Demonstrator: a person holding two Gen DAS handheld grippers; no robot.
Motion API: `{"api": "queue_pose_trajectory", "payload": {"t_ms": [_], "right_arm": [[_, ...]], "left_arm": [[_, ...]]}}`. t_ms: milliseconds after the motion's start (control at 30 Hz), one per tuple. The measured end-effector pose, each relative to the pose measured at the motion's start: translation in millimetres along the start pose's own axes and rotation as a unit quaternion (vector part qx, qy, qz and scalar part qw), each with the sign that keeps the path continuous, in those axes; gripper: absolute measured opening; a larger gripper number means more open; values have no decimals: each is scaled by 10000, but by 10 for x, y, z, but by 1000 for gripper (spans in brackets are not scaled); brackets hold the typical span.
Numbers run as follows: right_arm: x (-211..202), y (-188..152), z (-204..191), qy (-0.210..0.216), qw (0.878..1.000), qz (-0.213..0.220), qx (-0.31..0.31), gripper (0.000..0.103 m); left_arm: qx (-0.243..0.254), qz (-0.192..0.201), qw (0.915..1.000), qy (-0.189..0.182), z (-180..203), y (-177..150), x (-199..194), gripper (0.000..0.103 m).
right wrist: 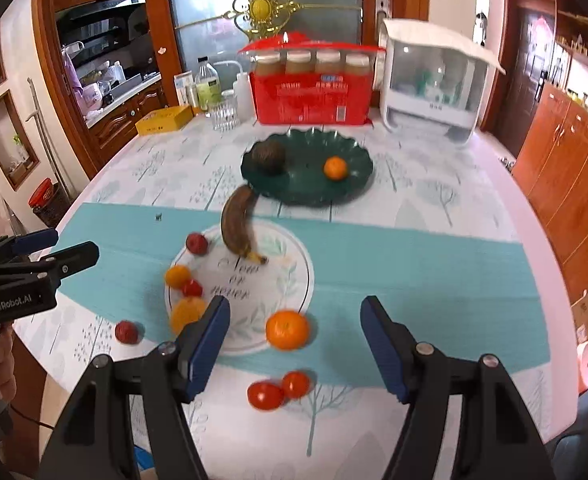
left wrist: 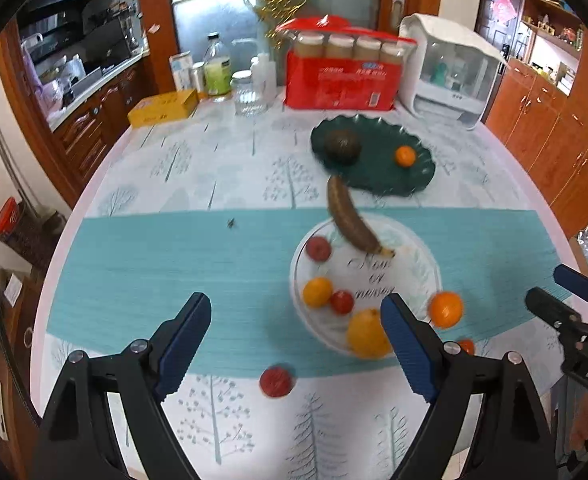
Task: Organize fruits
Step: 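Move both tools back toward the fruits around the white plate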
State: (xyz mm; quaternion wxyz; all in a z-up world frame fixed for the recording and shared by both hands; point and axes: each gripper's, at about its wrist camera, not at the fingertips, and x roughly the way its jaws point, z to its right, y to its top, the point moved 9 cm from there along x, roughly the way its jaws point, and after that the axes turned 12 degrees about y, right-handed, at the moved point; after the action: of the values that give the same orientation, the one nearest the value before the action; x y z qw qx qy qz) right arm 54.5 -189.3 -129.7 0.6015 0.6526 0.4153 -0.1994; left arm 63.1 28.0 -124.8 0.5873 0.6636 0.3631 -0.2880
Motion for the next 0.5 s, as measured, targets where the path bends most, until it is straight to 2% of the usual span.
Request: {"api": "queue_pose_trajectory", "payload": {"t_ms": [367,500], "right_arm": [[317,-594,73,96,9985,-491,215,68],[517,-791,52,101,9974,-703,147,68]], "left_arm": [[-231,-852,9961,7,-241,-723,589,86],[-300,-1008,9945,38,-263,-877,777,86]]}}
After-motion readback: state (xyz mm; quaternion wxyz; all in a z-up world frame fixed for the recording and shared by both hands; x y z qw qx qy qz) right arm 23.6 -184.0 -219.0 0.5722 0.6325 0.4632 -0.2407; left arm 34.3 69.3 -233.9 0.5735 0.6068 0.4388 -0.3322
